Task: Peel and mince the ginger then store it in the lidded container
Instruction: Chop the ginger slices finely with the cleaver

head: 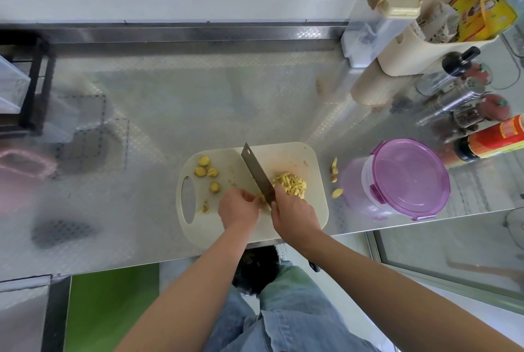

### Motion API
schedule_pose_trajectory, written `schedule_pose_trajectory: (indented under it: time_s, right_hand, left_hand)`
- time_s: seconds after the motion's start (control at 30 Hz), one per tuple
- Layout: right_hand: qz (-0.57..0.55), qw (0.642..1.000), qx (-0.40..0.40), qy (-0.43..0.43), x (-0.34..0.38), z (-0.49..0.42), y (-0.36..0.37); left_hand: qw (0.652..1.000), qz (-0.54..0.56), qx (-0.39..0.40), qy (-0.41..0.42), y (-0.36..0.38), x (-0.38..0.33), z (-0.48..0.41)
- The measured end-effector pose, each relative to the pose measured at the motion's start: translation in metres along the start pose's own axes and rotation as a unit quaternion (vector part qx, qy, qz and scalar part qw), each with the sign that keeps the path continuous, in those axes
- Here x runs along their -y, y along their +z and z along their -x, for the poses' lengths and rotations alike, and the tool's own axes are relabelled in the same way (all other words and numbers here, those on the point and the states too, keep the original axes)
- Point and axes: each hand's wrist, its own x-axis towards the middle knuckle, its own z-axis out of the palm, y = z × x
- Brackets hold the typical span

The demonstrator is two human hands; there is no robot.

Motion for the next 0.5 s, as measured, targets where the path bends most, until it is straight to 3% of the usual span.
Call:
schedule_pose_trajectory:
  time_s: [0.5]
  right_hand:
    - [-0.039, 0.999, -0.031, -0.008, -0.007, 0.001, -0.002]
  left_hand:
    - [1.000, 0.009, 0.006, 0.009, 0.000, 0.004, -0.001]
